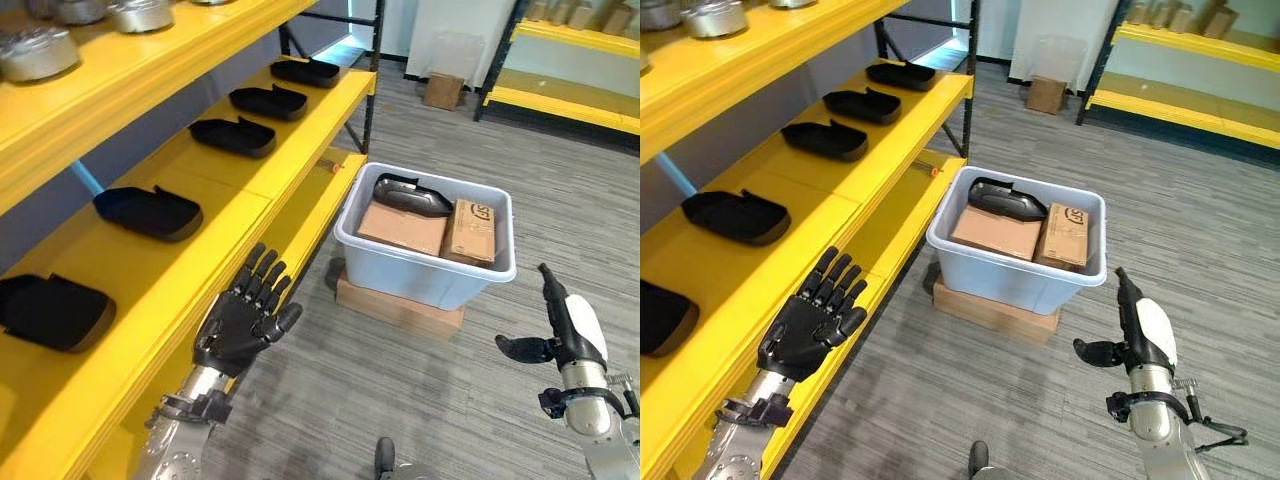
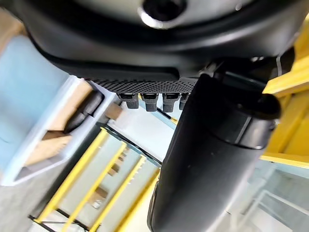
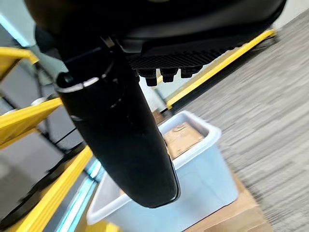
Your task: Move parts from the plastic box to the shelf.
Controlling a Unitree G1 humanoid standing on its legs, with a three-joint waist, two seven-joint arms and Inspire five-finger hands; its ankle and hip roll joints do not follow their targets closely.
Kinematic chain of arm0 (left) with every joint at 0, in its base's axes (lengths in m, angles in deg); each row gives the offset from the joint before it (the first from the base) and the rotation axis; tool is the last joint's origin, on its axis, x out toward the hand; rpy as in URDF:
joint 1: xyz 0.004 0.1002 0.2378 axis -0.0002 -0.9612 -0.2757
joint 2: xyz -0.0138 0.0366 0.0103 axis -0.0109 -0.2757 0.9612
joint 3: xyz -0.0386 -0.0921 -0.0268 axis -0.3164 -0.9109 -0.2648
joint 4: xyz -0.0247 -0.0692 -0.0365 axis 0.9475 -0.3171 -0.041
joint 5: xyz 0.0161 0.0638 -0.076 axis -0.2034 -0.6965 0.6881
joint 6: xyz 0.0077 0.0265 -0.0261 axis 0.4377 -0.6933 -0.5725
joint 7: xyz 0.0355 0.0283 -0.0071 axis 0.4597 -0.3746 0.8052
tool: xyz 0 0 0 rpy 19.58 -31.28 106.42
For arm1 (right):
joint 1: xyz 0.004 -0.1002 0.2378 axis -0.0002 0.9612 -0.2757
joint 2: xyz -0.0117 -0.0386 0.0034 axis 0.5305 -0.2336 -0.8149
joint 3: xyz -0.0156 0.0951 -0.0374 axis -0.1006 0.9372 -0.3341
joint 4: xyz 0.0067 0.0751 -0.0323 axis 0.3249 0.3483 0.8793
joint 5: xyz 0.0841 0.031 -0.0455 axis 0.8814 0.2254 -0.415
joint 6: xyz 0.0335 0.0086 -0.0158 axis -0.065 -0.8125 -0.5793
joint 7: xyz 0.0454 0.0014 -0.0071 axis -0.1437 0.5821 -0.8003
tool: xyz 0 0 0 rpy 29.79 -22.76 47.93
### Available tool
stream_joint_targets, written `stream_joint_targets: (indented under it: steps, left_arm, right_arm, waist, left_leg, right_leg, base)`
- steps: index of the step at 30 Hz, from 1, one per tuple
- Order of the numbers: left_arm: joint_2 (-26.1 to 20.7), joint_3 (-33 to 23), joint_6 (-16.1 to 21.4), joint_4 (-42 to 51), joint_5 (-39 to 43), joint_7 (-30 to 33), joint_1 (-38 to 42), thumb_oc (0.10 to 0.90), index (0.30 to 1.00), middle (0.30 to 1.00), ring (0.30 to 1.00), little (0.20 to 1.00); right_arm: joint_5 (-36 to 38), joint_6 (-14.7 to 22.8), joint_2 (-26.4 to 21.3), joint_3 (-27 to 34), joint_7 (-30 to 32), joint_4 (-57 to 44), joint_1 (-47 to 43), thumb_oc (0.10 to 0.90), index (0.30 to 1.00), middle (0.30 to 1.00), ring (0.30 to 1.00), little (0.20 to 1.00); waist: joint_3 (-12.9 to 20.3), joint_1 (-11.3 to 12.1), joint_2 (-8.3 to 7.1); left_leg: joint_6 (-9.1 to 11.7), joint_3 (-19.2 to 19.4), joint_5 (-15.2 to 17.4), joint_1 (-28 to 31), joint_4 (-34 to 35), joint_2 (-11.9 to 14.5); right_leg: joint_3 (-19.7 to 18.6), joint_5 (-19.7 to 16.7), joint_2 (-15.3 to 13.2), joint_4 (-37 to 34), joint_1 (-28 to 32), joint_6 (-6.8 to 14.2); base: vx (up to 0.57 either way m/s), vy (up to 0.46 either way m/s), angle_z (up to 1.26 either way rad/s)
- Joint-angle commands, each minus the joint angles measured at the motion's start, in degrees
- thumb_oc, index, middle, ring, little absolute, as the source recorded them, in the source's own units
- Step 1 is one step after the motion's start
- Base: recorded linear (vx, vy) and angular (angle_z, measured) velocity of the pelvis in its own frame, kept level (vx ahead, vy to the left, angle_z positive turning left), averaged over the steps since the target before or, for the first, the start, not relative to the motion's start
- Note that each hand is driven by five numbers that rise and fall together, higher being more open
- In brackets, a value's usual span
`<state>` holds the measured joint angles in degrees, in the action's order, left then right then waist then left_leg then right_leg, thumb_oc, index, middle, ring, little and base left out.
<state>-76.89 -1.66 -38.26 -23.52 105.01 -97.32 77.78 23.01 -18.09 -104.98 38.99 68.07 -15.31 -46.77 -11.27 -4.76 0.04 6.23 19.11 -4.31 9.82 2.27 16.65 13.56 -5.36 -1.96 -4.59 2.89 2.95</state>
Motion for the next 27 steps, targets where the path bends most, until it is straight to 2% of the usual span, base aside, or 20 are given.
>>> stream_joint_targets:
  steps: [1, 2, 3, 4, 6, 7, 8, 9, 10, 12, 13, 14, 15, 17, 22, 23, 27]
  left_arm:
    - [-3.3, -0.9, 6.6, 5.1, 2.0, -0.7, 4.2, 0.900, 1.000, 1.000, 1.000, 1.000]
    - [-2.9, -0.5, 6.2, 4.9, 1.2, -0.4, 5.0, 0.900, 1.000, 1.000, 1.000, 1.000]
    - [-2.0, -0.5, 6.3, 4.6, -0.1, -0.1, 5.3, 0.900, 1.000, 1.000, 1.000, 1.000]
    - [-1.6, -0.7, 6.1, 4.7, -0.5, 0.2, 5.0, 0.900, 1.000, 1.000, 1.000, 1.000]
    - [-1.5, -1.5, 5.4, 5.7, -1.0, 0.5, 4.0, 0.900, 1.000, 1.000, 1.000, 1.000]
    - [-1.6, -1.8, 4.9, 6.1, -1.2, 0.6, 3.6, 0.900, 1.000, 1.000, 1.000, 1.000]
    - [-1.7, -1.9, 4.8, 6.2, -1.3, 0.7, 3.3, 0.900, 1.000, 1.000, 1.000, 1.000]
    - [-1.9, -1.7, 4.9, 5.7, -1.6, -0.2, 3.1, 0.900, 1.000, 1.000, 1.000, 1.000]
    - [-1.9, -1.6, 5.1, 5.4, -1.6, -0.6, 3.0, 0.900, 1.000, 1.000, 1.000, 1.000]
    - [-1.6, -1.4, 5.9, 4.0, -0.9, -1.9, 2.8, 0.900, 1.000, 1.000, 1.000, 1.000]
    - [-1.5, -1.4, 6.1, 3.8, -0.9, -2.1, 2.7, 0.900, 1.000, 1.000, 1.000, 1.000]
    - [-1.3, -1.4, 6.5, 3.3, -0.7, -2.2, 2.3, 0.900, 1.000, 1.000, 1.000, 1.000]
    - [-1.0, -1.5, 6.8, 2.7, -0.6, -2.5, 2.4, 0.900, 1.000, 1.000, 1.000, 1.000]
    - [-0.3, -1.5, 7.9, 1.4, -1.7, -2.7, 2.7, 0.900, 1.000, 1.000, 1.000, 1.000]
    - [-0.2, -1.9, 9.0, 0.6, -2.6, -1.5, 3.2, 0.900, 1.000, 1.000, 1.000, 1.000]
    - [-0.6, -2.0, 8.3, 0.3, -3.7, -0.9, 3.9, 0.900, 1.000, 1.000, 1.000, 1.000]
    - [-1.8, -1.4, 7.2, 1.0, -6.0, -1.4, 5.2, 0.900, 1.000, 1.000, 1.000, 1.000]
  right_arm:
    - [-0.5, 6.4, -3.0, -0.2, 0.9, -8.3, -9.0, 0.900, 1.000, 1.000, 1.000, 1.000]
    - [-1.0, 7.0, -3.1, -1.4, 1.4, -8.0, -10.6, 0.900, 1.000, 1.000, 1.000, 1.000]
    - [-1.9, 8.8, -2.8, -3.0, 0.9, -7.1, -12.7, 0.900, 1.000, 1.000, 1.000, 1.000]
    - [-2.1, 9.9, -2.5, -3.9, 0.9, -6.9, -13.7, 0.900, 1.000, 1.000, 1.000, 1.000]
    - [-1.5, 10.5, -1.7, -4.4, -0.1, -7.6, -14.0, 0.900, 1.000, 1.000, 1.000, 1.000]
    - [-2.0, 10.7, -1.4, -4.6, -0.1, -8.1, -13.9, 0.900, 1.000, 1.000, 1.000, 1.000]
    - [-2.4, 10.6, -1.1, -4.7, -0.1, -8.5, -13.7, 0.900, 1.000, 1.000, 1.000, 1.000]
    - [-2.4, 11.0, -0.9, -5.2, -0.4, -8.9, -13.5, 0.900, 1.000, 1.000, 1.000, 1.000]
    - [-2.9, 11.0, -0.8, -5.4, -0.3, -8.9, -13.4, 0.900, 1.000, 1.000, 1.000, 1.000]
    - [-3.4, 11.0, -1.0, -5.7, 0.1, -8.3, -13.7, 0.900, 1.000, 1.000, 1.000, 1.000]
    - [-3.2, 10.6, -1.1, -5.8, 0.3, -8.3, -13.7, 0.900, 1.000, 1.000, 1.000, 1.000]
    - [-2.5, 10.1, -0.9, -5.9, 0.8, -8.0, -13.6, 0.900, 1.000, 1.000, 1.000, 1.000]
    - [-2.3, 10.4, -0.6, -5.9, 1.4, -7.8, -13.6, 0.900, 1.000, 1.000, 1.000, 1.000]
    - [-1.6, 10.7, 0.3, -6.1, 1.6, -7.5, -13.8, 0.900, 1.000, 1.000, 1.000, 1.000]
    - [-1.4, 11.2, 1.6, -7.1, 1.1, -7.2, -15.2, 0.900, 1.000, 1.000, 1.000, 1.000]
    - [-1.3, 10.6, 2.5, -6.9, 0.9, -7.7, -14.5, 0.900, 1.000, 1.000, 1.000, 1.000]
    - [-1.7, 10.2, 3.4, -6.4, 2.0, -8.0, -14.1, 0.900, 1.000, 1.000, 1.000, 1.000]
  waist:
    - [1.1, 0.9, -4.06]
    - [0.0, 1.5, -4.14]
    - [-0.9, 2.4, -3.95]
    - [-1.2, 3.0, -3.60]
    - [-1.3, 3.6, -3.23]
    - [-1.2, 3.7, -3.06]
    - [-1.1, 3.8, -2.91]
    - [-1.1, 4.0, -2.40]
    - [-1.2, 4.3, -2.11]
    - [-1.4, 5.0, -1.47]
    - [-1.4, 5.2, -1.35]
    - [-1.6, 5.5, -1.15]
    - [-1.8, 5.6, -0.99]
    - [-2.2, 5.7, -0.84]
    - [-2.1, 6.4, -0.71]
    - [-1.4, 6.4, -1.04]
    - [-0.3, 6.8, -1.91]
  left_leg:
    - [-2.2, -2.6, 6.7, -3.6, -7.9, -3.3]
    - [-2.5, -4.0, 4.8, -7.3, -14.5, -3.3]
    - [-4.1, -7.8, 7.1, -10.4, -19.4, -6.9]
    - [-5.3, -9.7, 8.4, -11.2, -20.2, -9.9]
    - [-6.5, -11.2, 9.2, -11.1, -18.2, -12.9]
    - [-6.6, -11.5, 9.0, -11.0, -16.4, -13.5]
    - [-6.6, -11.6, 8.6, -10.8, -14.4, -13.8]
    - [-5.5, -11.6, 6.1, -11.3, -8.6, -13.7]
    - [-4.7, -11.9, 4.5, -12.3, -7.0, -13.4]
    - [-2.9, -12.5, -0.6, -14.6, -2.2, -12.2]
    - [-2.5, -12.8, -1.7, -15.1, -1.2, -11.9]
    - [-1.8, -14.0, -4.2, -16.2, 0.7, -10.7]
    - [-1.5, -14.0, -4.9, -17.0, 1.8, -10.0]
    - [-1.3, -14.8, -4.6, -18.6, 1.9, -9.1]
    - [-2.1, -15.2, -3.2, -18.3, -0.6, -10.1]
    - [-3.2, -14.0, -0.9, -17.3, -2.3, -11.5]
    - [-4.8, -14.0, 1.1, -15.8, -2.8, -13.5]
  right_leg:
    - [-2.7, 7.1, -4.6, 7.5, 0.6, 0.9]
    - [-2.9, 6.6, -4.0, 7.8, 0.3, -0.7]
    - [-4.6, 6.7, -3.3, 8.5, 0.3, -1.4]
    - [-5.9, 6.9, -2.7, 9.1, 0.2, -1.5]
    - [-7.1, 7.1, -1.8, 9.5, 0.2, -1.4]
    - [-7.2, 7.3, -1.4, 9.6, 0.3, -1.4]
    - [-7.2, 7.6, -1.1, 9.7, 0.5, -1.4]
    - [-7.2, 8.6, -0.3, 9.6, 1.4, -1.5]
    - [-7.3, 9.0, 0.2, 9.5, 2.0, -1.6]
    - [-7.4, 10.7, 1.0, 9.0, 4.0, -2.1]
    - [-7.5, 11.0, 1.2, 9.1, 4.3, -2.2]
    - [-7.9, 11.7, 1.5, 9.4, 5.1, -2.6]
    - [-8.3, 12.6, 1.6, 10.2, 5.5, -2.8]
    - [-9.3, 14.1, 1.6, 11.8, 6.0, -2.9]
    - [-9.9, 16.2, 0.6, 14.0, 6.5, -2.3]
    - [-8.5, 16.1, -0.5, 14.2, 6.5, -1.6]
    - [-6.8, 15.0, -2.0, 13.9, 6.3, -0.3]
  base:
    - [0.01, -0.436, -0.24]
    - [0.05, -0.433, -0.29]
    - [0.09, -0.333, -0.44]
    - [0.18, -0.185, -0.60]
    - [0.18, -0.066, -0.78]
    - [0.16, -0.021, -0.79]
    - [0.22, 0.024, -0.65]
    - [0.21, 0.050, -0.27]
    - [0.25, 0.081, 0.13]
    - [0.24, 0.100, 0.18]
    - [0.28, 0.108, -0.07]
    - [0.27, 0.111, -0.06]
    - [0.27, 0.116, -0.11]
    - [0.28, 0.139, -0.14]
    - [0.28, 0.178, -0.36]
    - [0.30, 0.214, -0.24]
    - [0.25, 0.193, 0.17]
